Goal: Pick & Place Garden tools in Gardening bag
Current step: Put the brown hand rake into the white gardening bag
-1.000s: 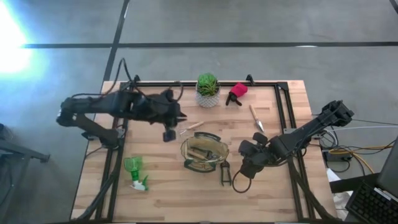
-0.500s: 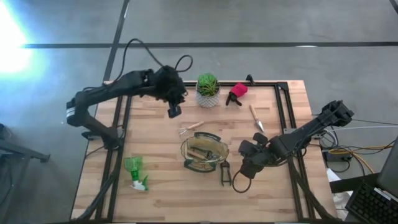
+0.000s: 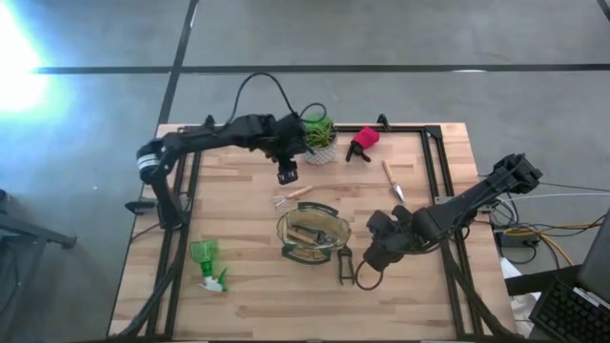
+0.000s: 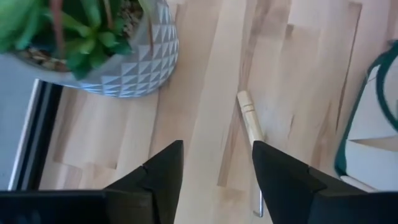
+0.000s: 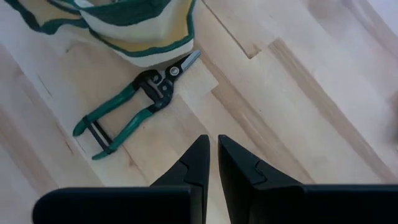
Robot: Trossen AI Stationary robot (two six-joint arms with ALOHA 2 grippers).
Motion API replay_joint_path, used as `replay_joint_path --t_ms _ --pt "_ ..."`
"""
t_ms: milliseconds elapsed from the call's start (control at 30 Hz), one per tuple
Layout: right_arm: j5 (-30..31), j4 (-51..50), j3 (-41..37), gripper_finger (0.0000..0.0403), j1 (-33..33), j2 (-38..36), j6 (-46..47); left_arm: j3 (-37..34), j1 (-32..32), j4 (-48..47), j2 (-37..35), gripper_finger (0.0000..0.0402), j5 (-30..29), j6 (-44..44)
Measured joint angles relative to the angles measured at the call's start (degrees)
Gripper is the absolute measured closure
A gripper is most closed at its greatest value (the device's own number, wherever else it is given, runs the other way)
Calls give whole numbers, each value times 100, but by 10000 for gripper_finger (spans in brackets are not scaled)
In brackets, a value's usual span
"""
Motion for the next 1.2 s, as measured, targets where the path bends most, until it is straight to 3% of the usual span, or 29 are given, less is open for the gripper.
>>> replay_joint_path --t_ms 433,767,1033,1200 --pt "-320 -7 0 376 -638 -187 143 -54 -41 -15 355 207 -14 489" --pt "-453 -11 0 376 -898 -695 121 -735 -73 421 447 207 -85 419" --pt "-429 55 0 376 -1053 -922 418 -1268 -76 781 447 207 -470 555" --pt "-435 60 0 376 -1228 -922 401 -1353 -92 997 447 207 -477 79"
